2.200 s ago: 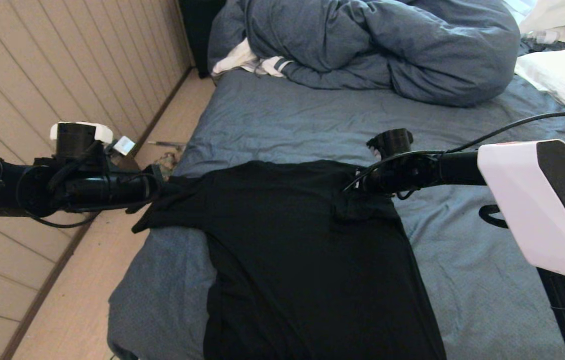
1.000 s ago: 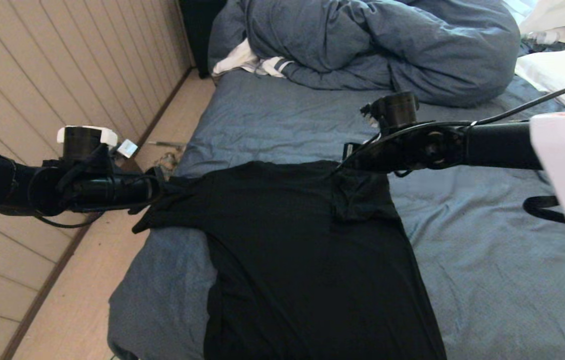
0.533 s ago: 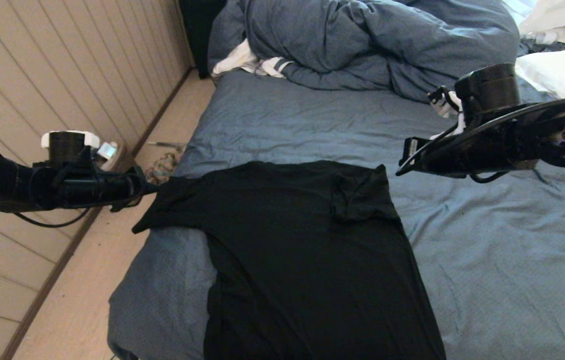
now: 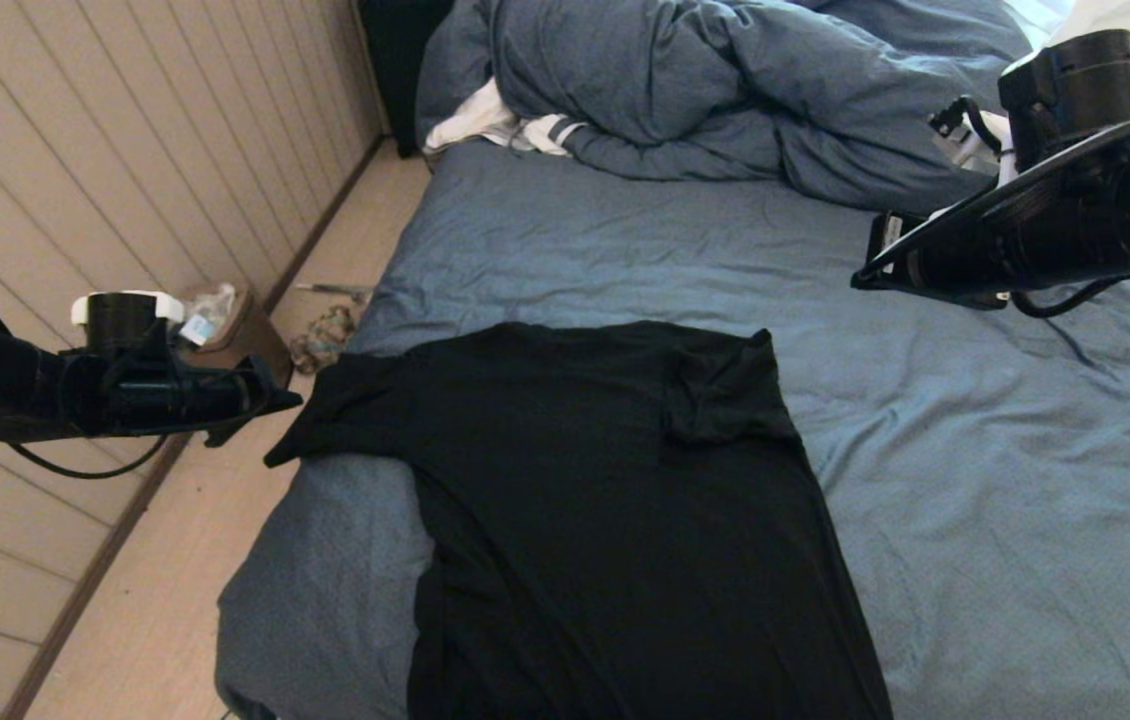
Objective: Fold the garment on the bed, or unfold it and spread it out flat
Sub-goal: Fold the black T-shirt
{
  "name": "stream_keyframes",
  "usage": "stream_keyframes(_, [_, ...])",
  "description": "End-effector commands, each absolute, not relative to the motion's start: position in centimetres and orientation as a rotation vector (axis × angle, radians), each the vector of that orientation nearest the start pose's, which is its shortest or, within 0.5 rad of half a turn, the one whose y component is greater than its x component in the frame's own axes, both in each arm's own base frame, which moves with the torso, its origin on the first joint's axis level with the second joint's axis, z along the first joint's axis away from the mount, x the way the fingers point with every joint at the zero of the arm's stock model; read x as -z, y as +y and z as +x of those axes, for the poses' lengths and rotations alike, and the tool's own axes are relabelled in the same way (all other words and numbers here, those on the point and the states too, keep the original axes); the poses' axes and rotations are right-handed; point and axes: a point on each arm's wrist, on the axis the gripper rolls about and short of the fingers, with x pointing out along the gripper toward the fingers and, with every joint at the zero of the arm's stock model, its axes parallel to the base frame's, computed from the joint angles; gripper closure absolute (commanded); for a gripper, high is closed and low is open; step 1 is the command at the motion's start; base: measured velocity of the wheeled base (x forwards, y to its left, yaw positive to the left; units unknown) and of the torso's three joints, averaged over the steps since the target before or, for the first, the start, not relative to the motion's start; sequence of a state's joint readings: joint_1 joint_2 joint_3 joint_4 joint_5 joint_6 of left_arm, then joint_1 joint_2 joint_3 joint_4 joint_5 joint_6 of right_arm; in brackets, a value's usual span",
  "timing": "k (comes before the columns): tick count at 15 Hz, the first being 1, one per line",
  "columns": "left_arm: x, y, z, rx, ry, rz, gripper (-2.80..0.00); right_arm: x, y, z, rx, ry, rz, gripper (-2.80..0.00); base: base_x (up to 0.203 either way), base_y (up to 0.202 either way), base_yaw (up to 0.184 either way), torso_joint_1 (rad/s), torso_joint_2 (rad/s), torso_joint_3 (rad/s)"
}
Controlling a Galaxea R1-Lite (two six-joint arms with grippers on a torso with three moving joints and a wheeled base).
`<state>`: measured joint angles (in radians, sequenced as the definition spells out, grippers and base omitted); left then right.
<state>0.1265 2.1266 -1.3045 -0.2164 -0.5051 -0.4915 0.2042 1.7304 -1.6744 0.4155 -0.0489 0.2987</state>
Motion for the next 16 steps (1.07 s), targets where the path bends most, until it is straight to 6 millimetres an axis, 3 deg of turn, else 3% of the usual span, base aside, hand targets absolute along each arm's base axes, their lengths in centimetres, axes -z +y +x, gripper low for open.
stream_keyframes(1, [-11.2,5.5,42.1,0.191,0.664,-0.679,0.00,-32.1,6.4,31.1,-0.085,0.477,0.235,0.00,0.000,0.000,0.000,0.000,0.00,0.000])
stream_keyframes(3, [-10.6,6.9,43.0,0.162,0.659,-0.697,0.00,-32.0,6.5,31.4,-0.085,0.482,0.234,0.00,0.000,0.000,0.000,0.000,0.00,0.000])
stream_keyframes(6, [-10.4,7.0,43.0,0.145,0.671,-0.696,0.00,-31.9,6.5,31.5,-0.085,0.485,0.233,0.00,0.000,0.000,0.000,0.000,0.00,0.000])
stream_keyframes(7, [-10.5,7.0,43.0,0.139,0.670,-0.694,-2.80,-32.0,6.5,31.6,-0.084,0.482,0.232,0.00,0.000,0.000,0.000,0.000,0.00,0.000])
stream_keyframes(10, [-10.2,7.1,43.2,0.133,0.673,-0.695,-2.80,-32.4,6.5,31.6,-0.088,0.467,0.231,0.00,0.000,0.000,0.000,0.000,0.00,0.000])
stream_keyframes(16, [-7.7,7.4,44.0,0.075,0.712,-0.695,-2.80,-31.9,6.9,32.6,-0.093,0.477,0.228,0.00,0.000,0.000,0.000,0.000,0.00,0.000])
